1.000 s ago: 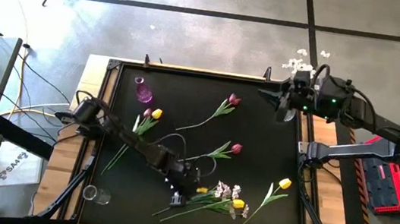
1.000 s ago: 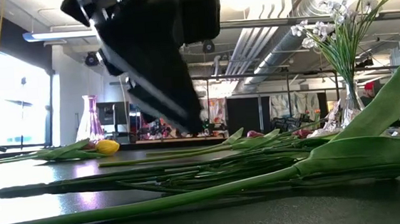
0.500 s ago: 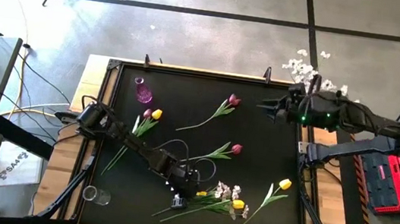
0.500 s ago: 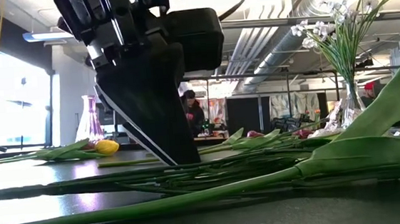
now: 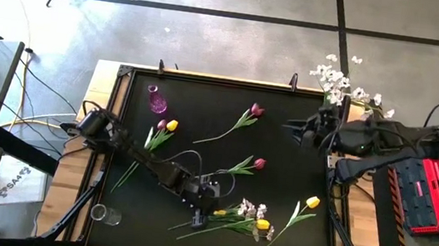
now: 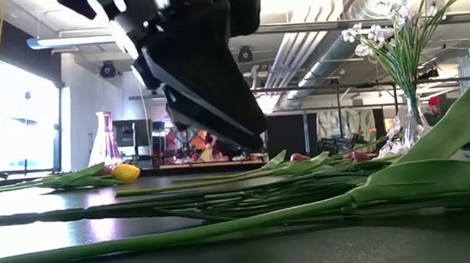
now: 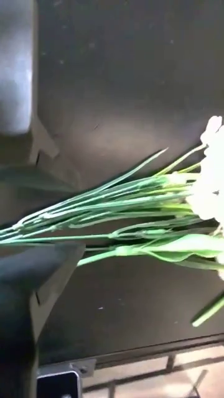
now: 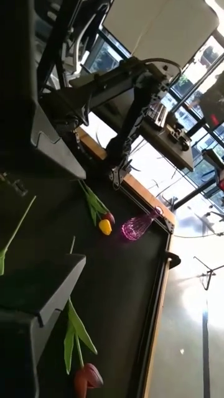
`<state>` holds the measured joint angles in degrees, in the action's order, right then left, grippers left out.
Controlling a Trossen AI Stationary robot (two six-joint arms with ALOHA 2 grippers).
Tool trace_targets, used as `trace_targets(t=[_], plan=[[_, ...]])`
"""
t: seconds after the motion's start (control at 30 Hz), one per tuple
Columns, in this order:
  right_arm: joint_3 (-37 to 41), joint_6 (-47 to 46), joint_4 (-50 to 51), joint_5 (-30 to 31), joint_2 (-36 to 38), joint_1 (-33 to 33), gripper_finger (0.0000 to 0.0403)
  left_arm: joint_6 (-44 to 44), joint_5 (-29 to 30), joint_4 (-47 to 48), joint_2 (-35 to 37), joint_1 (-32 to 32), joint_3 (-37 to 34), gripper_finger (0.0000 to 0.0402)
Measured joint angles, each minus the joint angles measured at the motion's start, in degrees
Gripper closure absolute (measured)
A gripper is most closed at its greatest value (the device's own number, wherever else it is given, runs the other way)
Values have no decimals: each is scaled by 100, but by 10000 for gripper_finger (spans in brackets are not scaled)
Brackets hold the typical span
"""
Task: Sort flowers into vase by color
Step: Put the white flower into the top right transparent vase
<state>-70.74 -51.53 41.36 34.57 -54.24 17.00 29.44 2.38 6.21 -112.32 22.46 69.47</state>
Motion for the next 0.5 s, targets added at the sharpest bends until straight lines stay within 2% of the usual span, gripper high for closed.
trace_targets(t=[0.23,0.5], plan=[[0,-349,0,513,-285,571,210,-6,131,18,-213,190,-2,180],[0,-875,-45,786,-653,1036,210,-397,263,-9,-427,258,0,166]])
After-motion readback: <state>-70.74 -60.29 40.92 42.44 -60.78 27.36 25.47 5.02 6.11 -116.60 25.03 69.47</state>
